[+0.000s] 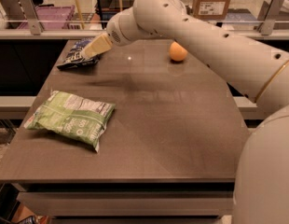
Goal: Pick blue chip bag
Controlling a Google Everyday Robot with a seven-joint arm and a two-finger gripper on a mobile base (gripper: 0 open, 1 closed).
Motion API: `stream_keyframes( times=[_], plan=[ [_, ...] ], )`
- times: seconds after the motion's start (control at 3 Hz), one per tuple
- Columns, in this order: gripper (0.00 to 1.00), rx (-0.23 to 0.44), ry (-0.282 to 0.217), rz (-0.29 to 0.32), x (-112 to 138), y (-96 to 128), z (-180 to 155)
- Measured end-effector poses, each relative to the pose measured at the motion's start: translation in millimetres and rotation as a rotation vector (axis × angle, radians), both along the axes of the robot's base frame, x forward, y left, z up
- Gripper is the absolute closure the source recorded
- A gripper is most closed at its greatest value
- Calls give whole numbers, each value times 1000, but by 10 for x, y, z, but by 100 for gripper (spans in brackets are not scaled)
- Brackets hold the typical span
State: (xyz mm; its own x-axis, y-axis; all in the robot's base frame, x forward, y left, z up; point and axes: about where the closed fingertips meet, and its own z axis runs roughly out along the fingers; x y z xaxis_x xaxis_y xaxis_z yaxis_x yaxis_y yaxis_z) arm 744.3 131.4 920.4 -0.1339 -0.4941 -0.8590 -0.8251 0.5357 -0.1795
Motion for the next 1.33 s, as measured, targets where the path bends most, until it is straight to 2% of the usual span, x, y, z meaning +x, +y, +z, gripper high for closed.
stream_keyframes(
  times=[0.33, 0.67, 1.0, 1.33],
  plan=[
    [0, -25, -1, -14, 43, 1, 16],
    [0, -59, 30, -19, 117, 66, -133],
    [0, -82, 94, 41, 184, 266, -467],
    [0, -85, 117, 68, 188, 335, -594]
  ],
)
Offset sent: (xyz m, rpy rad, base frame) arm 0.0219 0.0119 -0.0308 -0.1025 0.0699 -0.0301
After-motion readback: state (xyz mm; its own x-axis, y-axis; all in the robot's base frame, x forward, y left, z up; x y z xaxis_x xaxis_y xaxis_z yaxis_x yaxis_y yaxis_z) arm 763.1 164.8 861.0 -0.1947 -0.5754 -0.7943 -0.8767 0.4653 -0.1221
